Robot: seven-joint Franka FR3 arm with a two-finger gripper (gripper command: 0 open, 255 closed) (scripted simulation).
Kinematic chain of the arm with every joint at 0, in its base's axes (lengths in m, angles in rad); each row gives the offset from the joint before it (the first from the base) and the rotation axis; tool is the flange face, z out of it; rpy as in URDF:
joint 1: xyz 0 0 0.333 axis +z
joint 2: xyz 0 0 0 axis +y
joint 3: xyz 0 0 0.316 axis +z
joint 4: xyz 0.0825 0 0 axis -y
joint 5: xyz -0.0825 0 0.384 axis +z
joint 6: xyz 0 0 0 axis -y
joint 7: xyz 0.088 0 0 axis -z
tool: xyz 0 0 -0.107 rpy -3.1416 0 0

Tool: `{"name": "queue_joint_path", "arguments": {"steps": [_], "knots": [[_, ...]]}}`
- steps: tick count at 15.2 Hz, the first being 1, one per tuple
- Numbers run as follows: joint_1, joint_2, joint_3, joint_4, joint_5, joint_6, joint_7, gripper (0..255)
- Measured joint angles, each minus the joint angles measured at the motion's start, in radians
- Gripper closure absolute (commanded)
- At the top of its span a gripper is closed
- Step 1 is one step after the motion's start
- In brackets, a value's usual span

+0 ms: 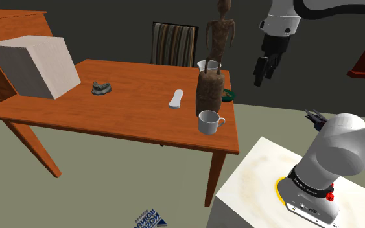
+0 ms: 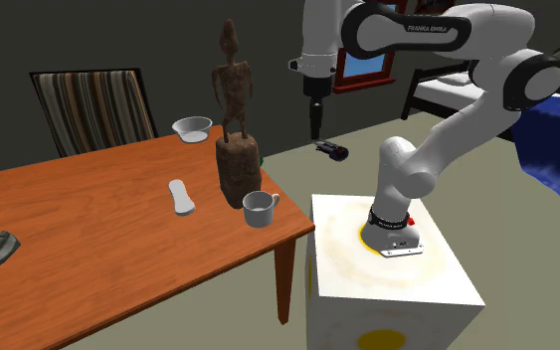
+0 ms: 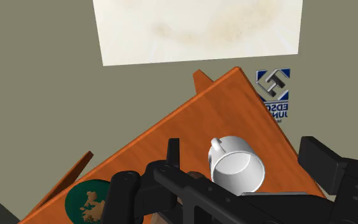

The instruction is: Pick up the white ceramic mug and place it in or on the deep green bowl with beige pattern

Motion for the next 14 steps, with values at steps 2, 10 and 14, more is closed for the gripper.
{"name": "queue_joint_path", "arguments": {"steps": [2, 10, 14], "knots": [[0.001, 0.005, 0.005, -0.01, 0.003, 0.015, 0.006, 0], [0.019, 0.18, 0.083, -0.084, 0.037, 0.26, 0.095, 0], [0.027, 0.304, 0.128, -0.085, 0.047, 0.382, 0.149, 0]]}}
